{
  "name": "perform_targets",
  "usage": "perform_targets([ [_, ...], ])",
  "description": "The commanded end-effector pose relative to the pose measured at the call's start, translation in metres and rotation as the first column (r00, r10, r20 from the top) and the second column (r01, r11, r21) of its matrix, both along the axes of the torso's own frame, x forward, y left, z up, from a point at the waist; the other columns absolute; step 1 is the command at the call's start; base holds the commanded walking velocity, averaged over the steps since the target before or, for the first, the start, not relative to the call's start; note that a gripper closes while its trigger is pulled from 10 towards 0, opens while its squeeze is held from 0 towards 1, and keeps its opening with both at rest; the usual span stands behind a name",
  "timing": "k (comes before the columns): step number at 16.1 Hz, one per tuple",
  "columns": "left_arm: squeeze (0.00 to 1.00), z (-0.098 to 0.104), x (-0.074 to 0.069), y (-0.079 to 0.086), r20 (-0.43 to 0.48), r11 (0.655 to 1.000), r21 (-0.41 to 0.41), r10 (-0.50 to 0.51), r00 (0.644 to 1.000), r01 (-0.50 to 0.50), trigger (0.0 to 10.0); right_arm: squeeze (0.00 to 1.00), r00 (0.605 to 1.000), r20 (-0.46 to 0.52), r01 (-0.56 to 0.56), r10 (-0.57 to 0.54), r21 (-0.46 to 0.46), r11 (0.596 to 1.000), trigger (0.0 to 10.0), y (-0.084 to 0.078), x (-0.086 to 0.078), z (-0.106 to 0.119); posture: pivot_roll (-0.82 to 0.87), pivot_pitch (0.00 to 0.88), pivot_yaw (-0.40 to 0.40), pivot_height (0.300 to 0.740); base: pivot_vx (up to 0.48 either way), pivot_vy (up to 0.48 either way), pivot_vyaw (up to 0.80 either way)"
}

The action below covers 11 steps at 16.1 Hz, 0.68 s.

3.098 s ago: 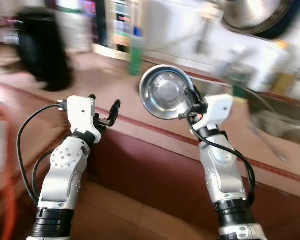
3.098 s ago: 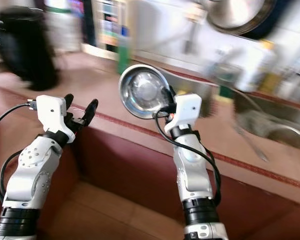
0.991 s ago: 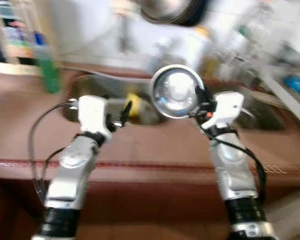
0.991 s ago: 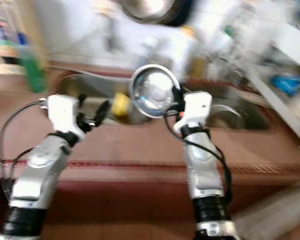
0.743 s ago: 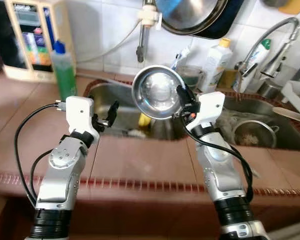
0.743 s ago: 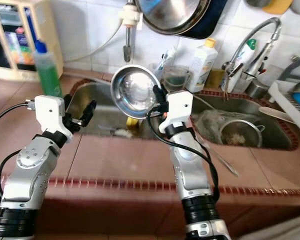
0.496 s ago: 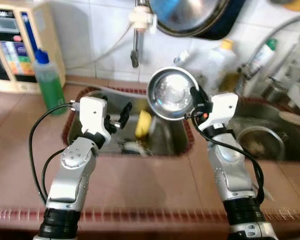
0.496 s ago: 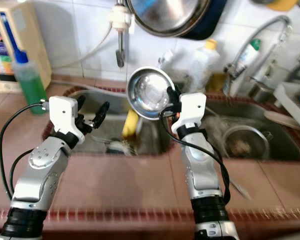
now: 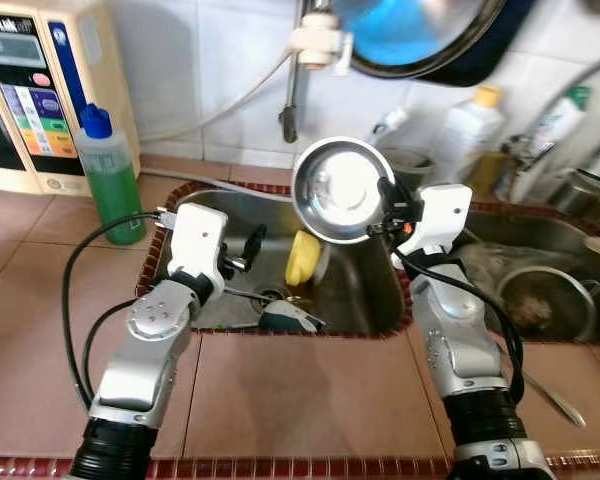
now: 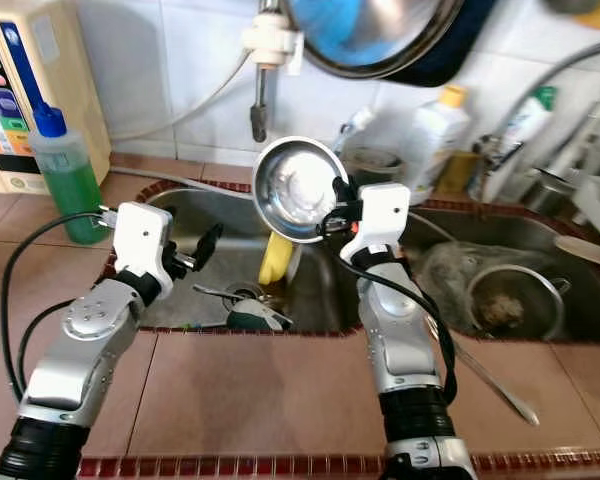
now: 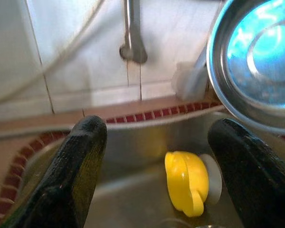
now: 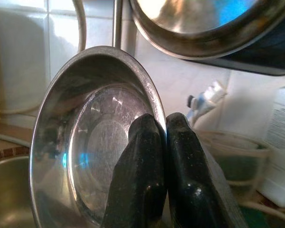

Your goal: Kitchen organization

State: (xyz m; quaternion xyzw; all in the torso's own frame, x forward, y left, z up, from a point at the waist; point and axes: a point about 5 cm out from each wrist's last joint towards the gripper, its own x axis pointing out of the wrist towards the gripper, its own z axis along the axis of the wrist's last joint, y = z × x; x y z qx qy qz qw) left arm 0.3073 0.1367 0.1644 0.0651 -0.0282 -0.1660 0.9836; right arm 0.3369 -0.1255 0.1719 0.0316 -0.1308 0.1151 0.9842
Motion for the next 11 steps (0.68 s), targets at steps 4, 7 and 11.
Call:
perform_targets([
  [4,0.00,0.010,-0.003,-0.013,0.027,0.995,0.059,-0.079,0.996,0.078,10.0,0.00,0.995,-0.094,0.046,-0.042,0.037,0.998,10.0,-0.017,0.007,-0.004,0.03,0.000,-0.099,0.740,0.000,0.000,0.00],
  [7,0.00,0.006,-0.009,-0.023,0.010,0.983,0.109,-0.152,0.988,0.150,10.0,0.00,0.986,-0.158,0.053,-0.046,0.044,0.998,10.0,-0.035,0.012,-0.012,0.02,0.000,-0.087,0.740,0.000,0.000,0.00],
  [11,0.00,0.003,-0.016,-0.031,-0.053,0.968,0.111,-0.218,0.975,0.223,10.0,0.00,0.972,-0.227,0.073,-0.065,0.025,0.997,10.0,-0.064,0.021,-0.016,0.01,0.004,-0.066,0.740,0.000,0.000,0.00],
])
